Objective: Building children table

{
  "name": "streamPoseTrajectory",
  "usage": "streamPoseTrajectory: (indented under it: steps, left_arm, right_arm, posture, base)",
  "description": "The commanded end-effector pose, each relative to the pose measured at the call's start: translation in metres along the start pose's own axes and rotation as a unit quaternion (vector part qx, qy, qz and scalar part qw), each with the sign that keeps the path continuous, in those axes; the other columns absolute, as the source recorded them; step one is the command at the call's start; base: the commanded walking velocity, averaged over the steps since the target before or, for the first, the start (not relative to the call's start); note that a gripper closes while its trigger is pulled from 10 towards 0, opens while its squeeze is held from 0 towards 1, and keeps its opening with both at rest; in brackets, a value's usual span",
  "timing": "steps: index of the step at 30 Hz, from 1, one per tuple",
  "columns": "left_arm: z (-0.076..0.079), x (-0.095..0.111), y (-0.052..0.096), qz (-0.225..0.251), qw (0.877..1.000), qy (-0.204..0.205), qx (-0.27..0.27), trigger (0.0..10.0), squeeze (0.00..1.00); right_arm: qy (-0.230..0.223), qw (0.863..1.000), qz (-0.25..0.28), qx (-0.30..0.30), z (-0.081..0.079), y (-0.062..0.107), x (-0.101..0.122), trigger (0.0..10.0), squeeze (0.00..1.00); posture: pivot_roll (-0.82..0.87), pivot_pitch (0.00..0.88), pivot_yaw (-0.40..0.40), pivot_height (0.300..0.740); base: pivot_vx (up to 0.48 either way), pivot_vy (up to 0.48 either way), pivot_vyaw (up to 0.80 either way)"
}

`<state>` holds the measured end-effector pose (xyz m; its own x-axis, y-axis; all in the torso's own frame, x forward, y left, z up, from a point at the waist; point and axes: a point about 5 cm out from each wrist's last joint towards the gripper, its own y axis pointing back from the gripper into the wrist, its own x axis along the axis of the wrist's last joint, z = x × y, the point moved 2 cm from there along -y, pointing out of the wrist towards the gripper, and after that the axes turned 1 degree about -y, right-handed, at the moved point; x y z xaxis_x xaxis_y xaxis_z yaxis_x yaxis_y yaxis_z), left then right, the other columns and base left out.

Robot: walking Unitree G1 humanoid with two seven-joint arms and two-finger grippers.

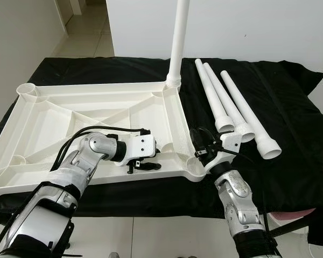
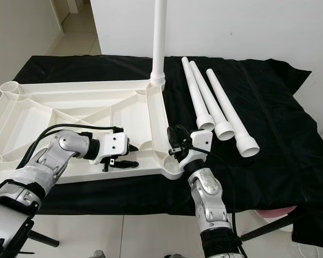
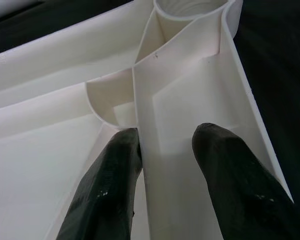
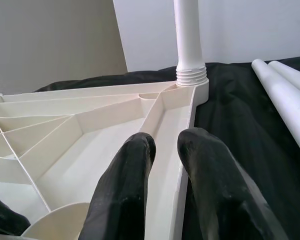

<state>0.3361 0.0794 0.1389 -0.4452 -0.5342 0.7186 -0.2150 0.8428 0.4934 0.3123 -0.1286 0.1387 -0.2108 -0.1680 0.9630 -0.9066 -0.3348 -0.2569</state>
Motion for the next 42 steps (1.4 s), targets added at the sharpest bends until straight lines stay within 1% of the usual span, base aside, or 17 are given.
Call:
streamPoseTrajectory:
  steps: [1,3,4,5,9,17,18,20,21,22,25,26,30,31,32,35,42]
  left_arm:
    - [0.001,0.005,-0.001,0.013,1.0,-0.006,-0.006,10.0,0.0]
    - [-0.006,0.011,0.003,0.025,1.0,0.002,0.018,10.0,0.0]
    - [-0.006,0.011,0.003,0.025,1.0,0.002,0.018,10.0,0.0]
    - [-0.013,0.015,0.006,0.037,0.998,0.008,0.044,10.0,0.0]
    - [-0.028,0.029,0.02,0.083,0.987,0.044,0.128,10.0,0.0]
    - [-0.042,0.039,0.034,0.118,0.967,0.071,0.213,10.0,0.0]
    - [-0.046,0.04,0.037,0.125,0.96,0.079,0.237,10.0,0.0]
    - [-0.055,0.039,0.04,0.141,0.937,0.122,0.296,10.0,0.0]
    - [-0.055,0.039,0.04,0.141,0.937,0.122,0.296,10.0,0.0]
    - [-0.058,0.034,0.038,0.142,0.919,0.165,0.328,10.0,0.0]
    - [-0.058,0.031,0.036,0.137,0.914,0.182,0.334,10.0,0.0]
    - [-0.056,0.029,0.033,0.129,0.903,0.196,0.361,10.0,0.0]
    - [-0.055,0.029,0.034,0.128,0.9,0.197,0.367,10.0,0.0]
    - [-0.054,0.029,0.031,0.137,0.883,0.228,0.387,10.0,0.0]
    - [-0.054,0.029,0.031,0.137,0.883,0.228,0.387,10.0,0.0]
    - [-0.049,0.031,0.024,0.146,0.847,0.282,0.426,10.0,0.0]
    - [-0.044,0.032,0.022,0.138,0.828,0.307,0.449,10.0,0.0]
  right_arm:
    - [-0.003,1.0,0.003,-0.003,0.003,-0.001,0.002,10.0,0.0]
    - [-0.002,1.0,0.008,-0.007,0.007,-0.005,0.005,10.0,0.18]
    - [-0.002,1.0,0.008,-0.007,0.007,-0.005,0.005,10.0,0.18]
    - [-0.002,1.0,0.011,-0.012,0.01,-0.007,0.007,10.0,1.0]
    - [0.015,0.998,0.027,-0.05,0.022,-0.015,0.016,10.0,1.0]
    - [0.046,0.991,0.024,-0.119,0.045,-0.025,0.025,10.0,1.0]
    - [0.059,0.99,0.014,-0.13,0.049,-0.029,0.025,10.0,0.0]
    - [0.073,0.988,0.002,-0.137,0.056,-0.037,0.028,10.0,0.0]
    - [0.073,0.988,0.002,-0.137,0.056,-0.037,0.028,10.0,0.0]
    - [0.081,0.986,-0.01,-0.143,0.061,-0.043,0.03,10.0,0.0]
    - [0.082,0.986,-0.015,-0.146,0.063,-0.045,0.03,10.0,0.0]
    - [0.088,0.984,-0.024,-0.156,0.067,-0.05,0.031,10.0,0.0]
    - [0.09,0.983,-0.026,-0.159,0.068,-0.051,0.031,10.0,0.0]
    - [0.095,0.982,-0.034,-0.16,0.072,-0.058,0.033,10.0,0.0]
    - [0.095,0.982,-0.034,-0.16,0.072,-0.058,0.033,10.0,0.0]
    - [0.102,0.98,-0.058,-0.163,0.081,-0.073,0.037,10.0,0.0]
    - [0.099,0.978,-0.086,-0.162,0.084,-0.081,0.033,10.0,0.0]
  posture:
    - [0.01,0.035,0.016,0.74]
    - [0.01,0.032,0.012,0.74]
    - [0.01,0.032,0.012,0.74]
    - [0.01,0.03,0.01,0.74]
    - [0.01,0.025,0.007,0.74]
    - [0.02,0.021,-0.008,0.74]
    - [0.02,0.025,-0.011,0.74]
    - [0.02,0.031,-0.014,0.74]
    - [0.02,0.031,-0.014,0.74]
    - [0.01,0.034,-0.014,0.74]
    - [0.01,0.034,-0.014,0.74]
    - [0.01,0.036,-0.015,0.74]
    - [0.01,0.036,-0.015,0.74]
    - [0.01,0.035,-0.018,0.74]
    - [0.01,0.035,-0.018,0.74]
    - [0.02,0.032,-0.032,0.74]
    - [0.04,0.025,-0.047,0.74]
  base:
    - [0.0,0.0,0.0]
    - [0.0,0.0,0.0]
    - [0.0,0.0,0.0]
    - [0.0,0.0,0.0]
    - [0.0,0.0,0.0]
    - [0.0,0.0,0.0]
    - [0.0,0.0,0.0]
    - [0.0,0.0,0.0]
    - [0.0,0.0,0.0]
    - [0.0,0.0,0.0]
    - [0.0,0.0,0.0]
    - [0.0,0.0,0.0]
    - [0.0,0.0,0.0]
    - [0.0,0.0,0.0]
    - [0.0,0.0,0.0]
    - [0.0,0.0,0.0]
    - [0.0,0.0,0.0]
